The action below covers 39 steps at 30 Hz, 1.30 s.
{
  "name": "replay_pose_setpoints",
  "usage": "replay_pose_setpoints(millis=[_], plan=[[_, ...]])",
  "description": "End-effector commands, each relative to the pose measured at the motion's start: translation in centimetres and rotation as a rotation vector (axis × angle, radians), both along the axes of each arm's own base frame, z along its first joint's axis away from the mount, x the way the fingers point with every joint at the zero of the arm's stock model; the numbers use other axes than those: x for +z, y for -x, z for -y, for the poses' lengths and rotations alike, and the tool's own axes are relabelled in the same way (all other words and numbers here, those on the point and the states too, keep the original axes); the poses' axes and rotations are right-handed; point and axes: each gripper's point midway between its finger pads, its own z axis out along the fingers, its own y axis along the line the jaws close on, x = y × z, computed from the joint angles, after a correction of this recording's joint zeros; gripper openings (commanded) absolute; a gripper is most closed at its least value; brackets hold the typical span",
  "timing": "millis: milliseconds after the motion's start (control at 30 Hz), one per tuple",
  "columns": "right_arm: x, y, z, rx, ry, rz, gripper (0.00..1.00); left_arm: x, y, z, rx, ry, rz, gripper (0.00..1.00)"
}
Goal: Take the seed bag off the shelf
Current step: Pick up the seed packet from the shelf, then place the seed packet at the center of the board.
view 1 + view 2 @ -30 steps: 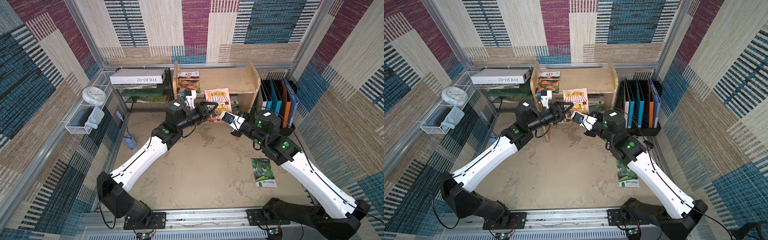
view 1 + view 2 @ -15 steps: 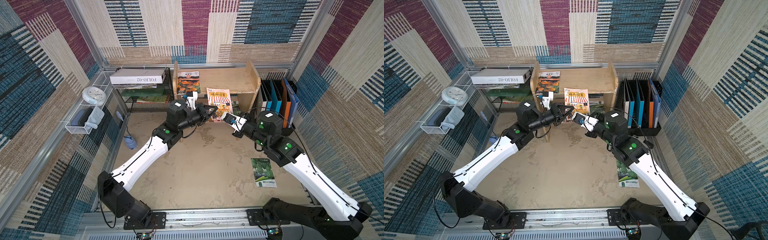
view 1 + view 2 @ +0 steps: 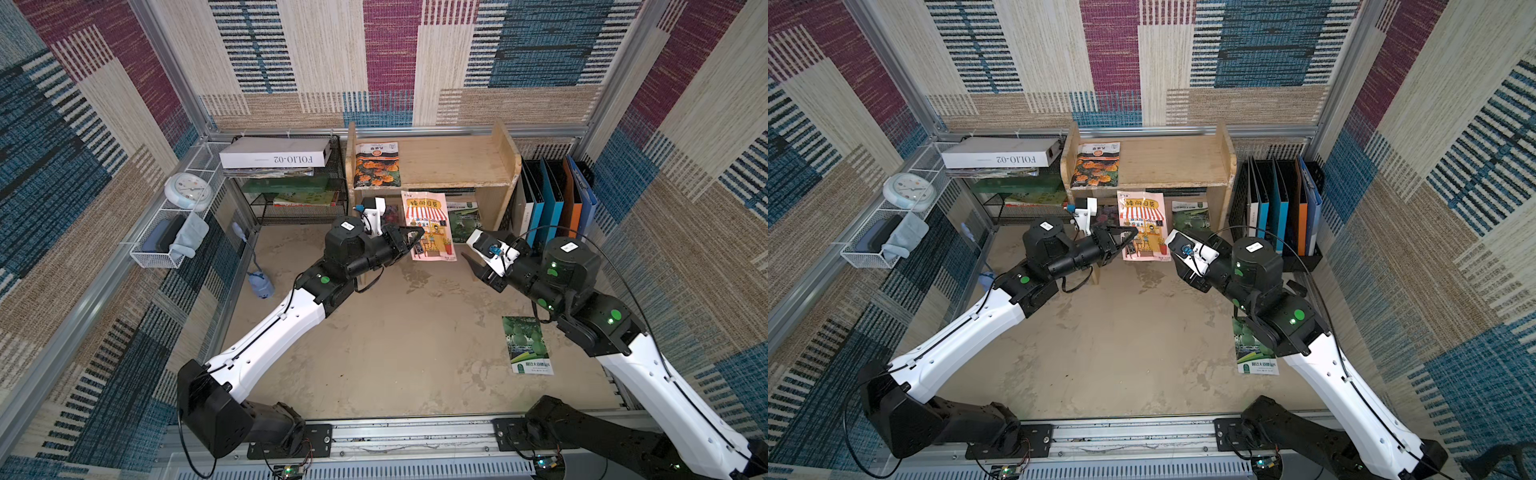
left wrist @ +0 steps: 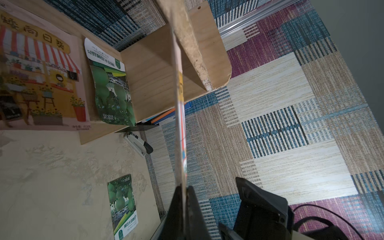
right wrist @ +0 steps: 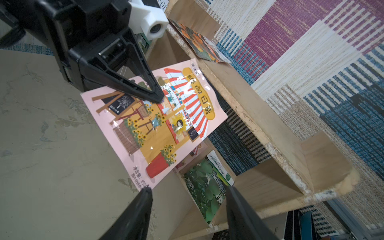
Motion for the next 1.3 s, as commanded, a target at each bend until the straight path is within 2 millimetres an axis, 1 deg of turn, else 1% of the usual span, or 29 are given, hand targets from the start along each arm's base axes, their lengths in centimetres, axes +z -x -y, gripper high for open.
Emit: replay_pose_setpoints(millis=[0, 100, 167, 333, 400, 467, 533, 633, 667, 767, 867, 967, 1133, 1267], plan=[[-0.7, 0.4, 1.1, -0.059, -0.036, -0.079, 0.61, -0.8, 1.0, -0.5, 0.012, -0.049, 0.041, 0.0], [-0.9, 0.1, 2.2, -0.123, -0.034, -0.101, 0.61, -2.9, 2.6, -0.1, -0.004, -0.08, 0.028, 0.0], [-0.9, -0.1, 2.5, -0.15, -0.039, -0.11, 0.61, -4.2, 4.0, 0.8, -0.027, -0.089, 0.021, 0.0], [-1.2, -0.6, 3.0, -0.201, -0.073, -0.141, 0.61, -8.0, 8.2, 4.6, -0.113, -0.12, 0.023, 0.0], [-1.6, -0.9, 3.1, -0.227, -0.085, -0.169, 0.61, -10.2, 9.7, 6.3, -0.14, -0.146, 0.011, 0.0], [-2.2, -1.0, 3.2, -0.25, -0.097, -0.201, 0.61, -12.5, 10.6, 7.9, -0.158, -0.146, -0.015, 0.0], [-2.8, -1.0, 3.3, -0.265, -0.114, -0.236, 0.61, -14.8, 11.2, 9.3, -0.164, -0.124, -0.044, 0.0], [-3.6, -0.7, 3.5, -0.279, -0.152, -0.279, 0.61, -18.9, 11.5, 11.4, -0.142, -0.12, -0.088, 0.0], [-3.7, -0.5, 3.5, -0.279, -0.169, -0.289, 0.61, -19.5, 11.4, 12.1, -0.129, -0.091, -0.08, 0.0], [-4.3, -0.1, 3.4, -0.268, -0.201, -0.311, 0.61, -22.9, 11.5, 14.0, -0.115, -0.086, -0.108, 0.0], [-4.8, 0.1, 3.3, -0.262, -0.211, -0.328, 0.61, -25.3, 11.8, 16.3, -0.132, -0.066, -0.13, 0.0], [-5.6, 0.1, 3.2, -0.261, -0.208, -0.342, 0.61, -27.7, 12.0, 18.1, -0.137, -0.053, -0.159, 0.0], [-7.0, -0.1, 3.1, -0.267, -0.19, -0.36, 0.61, -30.9, 11.6, 18.9, -0.107, -0.078, -0.206, 0.0], [-7.8, -0.1, 3.2, -0.273, -0.177, -0.365, 0.61, -32.5, 11.5, 19.3, -0.093, -0.109, -0.225, 0.0]])
